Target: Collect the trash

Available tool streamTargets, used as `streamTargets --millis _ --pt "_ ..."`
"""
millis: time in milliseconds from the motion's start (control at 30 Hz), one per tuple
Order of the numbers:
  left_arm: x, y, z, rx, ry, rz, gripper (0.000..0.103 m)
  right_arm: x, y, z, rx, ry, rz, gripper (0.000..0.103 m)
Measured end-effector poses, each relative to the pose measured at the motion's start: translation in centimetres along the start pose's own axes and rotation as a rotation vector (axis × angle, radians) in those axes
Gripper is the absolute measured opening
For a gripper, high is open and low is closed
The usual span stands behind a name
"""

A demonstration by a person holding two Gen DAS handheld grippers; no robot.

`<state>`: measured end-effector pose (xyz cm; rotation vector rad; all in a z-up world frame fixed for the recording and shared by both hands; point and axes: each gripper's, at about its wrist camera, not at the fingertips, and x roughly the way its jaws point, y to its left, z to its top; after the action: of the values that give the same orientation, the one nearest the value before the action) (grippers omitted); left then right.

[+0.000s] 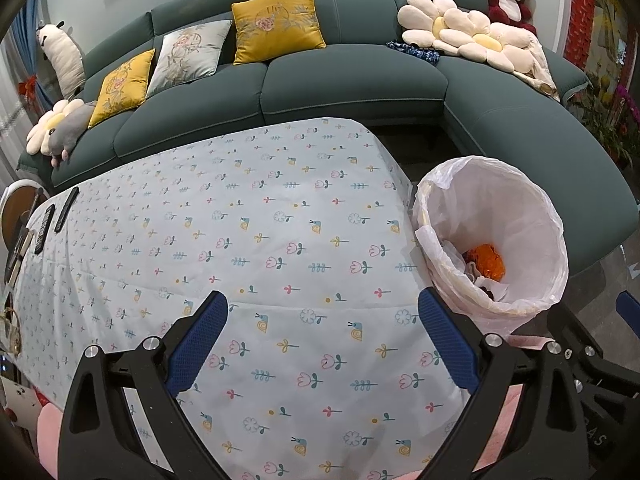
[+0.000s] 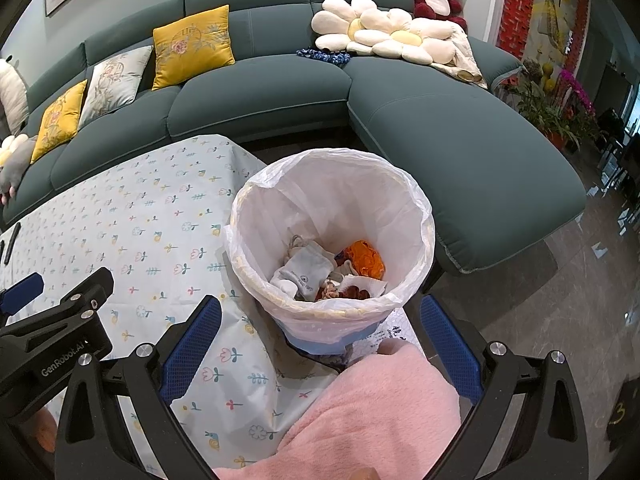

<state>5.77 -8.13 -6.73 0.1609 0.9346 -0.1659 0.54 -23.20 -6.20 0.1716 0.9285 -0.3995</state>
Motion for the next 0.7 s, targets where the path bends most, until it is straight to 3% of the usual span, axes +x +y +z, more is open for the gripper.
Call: streamTargets --millis 700 --pt "0.15 0.07 -0.13 0.003 0.01 -0.006 0.091 0.03 0.01 0.0 0.001 0.0 0.0 0.096"
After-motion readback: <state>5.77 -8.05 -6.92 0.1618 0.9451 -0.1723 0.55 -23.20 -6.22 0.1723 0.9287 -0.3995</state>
